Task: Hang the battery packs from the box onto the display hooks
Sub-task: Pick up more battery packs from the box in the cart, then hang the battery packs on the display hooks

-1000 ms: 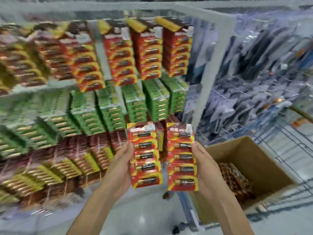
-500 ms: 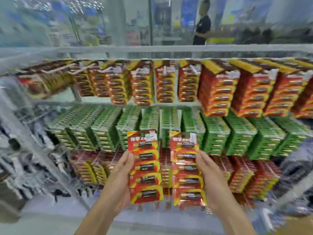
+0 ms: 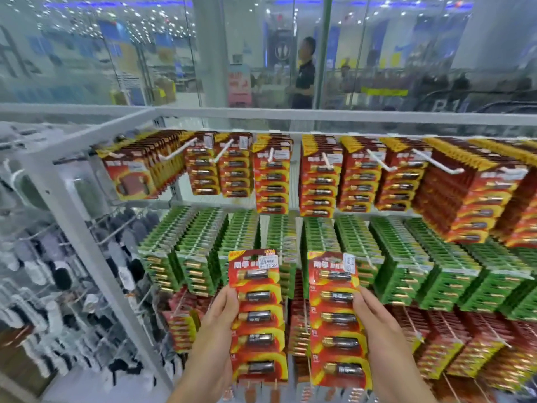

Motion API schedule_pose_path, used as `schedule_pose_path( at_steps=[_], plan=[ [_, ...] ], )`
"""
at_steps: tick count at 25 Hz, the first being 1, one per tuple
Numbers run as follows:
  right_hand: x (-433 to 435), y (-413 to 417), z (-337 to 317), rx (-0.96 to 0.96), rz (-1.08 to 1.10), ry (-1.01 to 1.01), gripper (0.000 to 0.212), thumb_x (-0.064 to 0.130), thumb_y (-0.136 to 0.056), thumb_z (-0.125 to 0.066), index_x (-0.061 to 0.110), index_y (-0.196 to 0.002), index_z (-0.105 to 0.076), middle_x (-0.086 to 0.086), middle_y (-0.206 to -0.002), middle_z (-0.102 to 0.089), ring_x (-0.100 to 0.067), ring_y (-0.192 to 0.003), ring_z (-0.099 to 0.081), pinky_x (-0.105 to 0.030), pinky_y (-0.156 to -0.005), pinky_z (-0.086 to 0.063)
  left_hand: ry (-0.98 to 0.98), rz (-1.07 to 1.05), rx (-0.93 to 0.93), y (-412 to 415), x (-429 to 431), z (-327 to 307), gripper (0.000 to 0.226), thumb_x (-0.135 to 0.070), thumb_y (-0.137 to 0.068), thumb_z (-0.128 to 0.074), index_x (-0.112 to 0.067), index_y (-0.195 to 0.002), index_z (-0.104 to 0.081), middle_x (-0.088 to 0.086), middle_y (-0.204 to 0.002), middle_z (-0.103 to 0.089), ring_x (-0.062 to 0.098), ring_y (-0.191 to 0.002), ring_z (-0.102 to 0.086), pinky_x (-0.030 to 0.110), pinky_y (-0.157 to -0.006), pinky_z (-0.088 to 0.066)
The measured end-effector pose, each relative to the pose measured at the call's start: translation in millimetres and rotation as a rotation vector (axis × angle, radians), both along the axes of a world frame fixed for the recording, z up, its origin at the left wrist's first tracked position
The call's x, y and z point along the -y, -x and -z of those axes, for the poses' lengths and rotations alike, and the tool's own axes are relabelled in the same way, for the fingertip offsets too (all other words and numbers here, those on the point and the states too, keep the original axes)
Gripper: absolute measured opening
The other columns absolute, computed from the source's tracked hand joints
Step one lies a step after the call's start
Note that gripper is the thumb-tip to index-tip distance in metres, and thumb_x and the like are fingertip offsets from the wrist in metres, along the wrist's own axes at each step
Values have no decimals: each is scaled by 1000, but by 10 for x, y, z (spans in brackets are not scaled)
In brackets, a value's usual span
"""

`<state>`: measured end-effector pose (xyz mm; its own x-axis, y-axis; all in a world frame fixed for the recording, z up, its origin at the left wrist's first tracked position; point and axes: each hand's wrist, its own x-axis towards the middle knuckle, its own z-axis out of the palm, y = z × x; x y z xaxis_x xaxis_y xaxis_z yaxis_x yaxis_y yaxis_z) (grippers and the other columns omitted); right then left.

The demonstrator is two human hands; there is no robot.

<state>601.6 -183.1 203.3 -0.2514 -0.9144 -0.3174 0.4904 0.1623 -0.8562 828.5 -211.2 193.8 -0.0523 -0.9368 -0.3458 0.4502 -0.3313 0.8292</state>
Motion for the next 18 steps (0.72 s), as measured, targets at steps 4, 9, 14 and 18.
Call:
schedule_pose_path(
  at_steps=[4, 9, 14, 18],
  plan=[
    [316, -99, -67, 20, -10, -13, 21, 31, -96, -64, 28, -116, -64, 3, -90, -81, -23, -78, -79, -49, -78, -58, 46, -83, 77, -79, 239, -104, 28, -38, -105, -49, -24, -120, -68, 12, -105, -80, 35, -91, -78, 49, -82, -60],
    [691, -94, -141, 22, -84, 12, 29, 33, -90, -69, 28, -119, -66, -4, -120, -73, -33, -109, -70, -56, -93, -55, 203, -126, 156, -157, 512, -372, 33, -36, -106, -46, -18, -122, -69, 14, -110, -78, 37, -97, -77, 52, -86, -60],
    [926, -169, -207, -26, -155, -1, 31, 42, -73, -72, 37, -104, -67, -2, -140, -63, -33, -129, -59, -59, -109, -46, 382, -212, 232, -375, 865, -760, 32, -36, -107, -45, -20, -121, -69, 12, -110, -79, 35, -96, -77, 50, -80, -62],
    [1068, -230, -233, -22, -113, -14, 38, 34, -88, -69, 29, -125, -65, -3, -131, -69, -32, -119, -65, -56, -103, -50, 407, -247, 251, -526, 1150, -947, 29, -34, -108, -46, -22, -118, -71, 8, -106, -80, 32, -92, -78, 43, -70, -64]
  ],
)
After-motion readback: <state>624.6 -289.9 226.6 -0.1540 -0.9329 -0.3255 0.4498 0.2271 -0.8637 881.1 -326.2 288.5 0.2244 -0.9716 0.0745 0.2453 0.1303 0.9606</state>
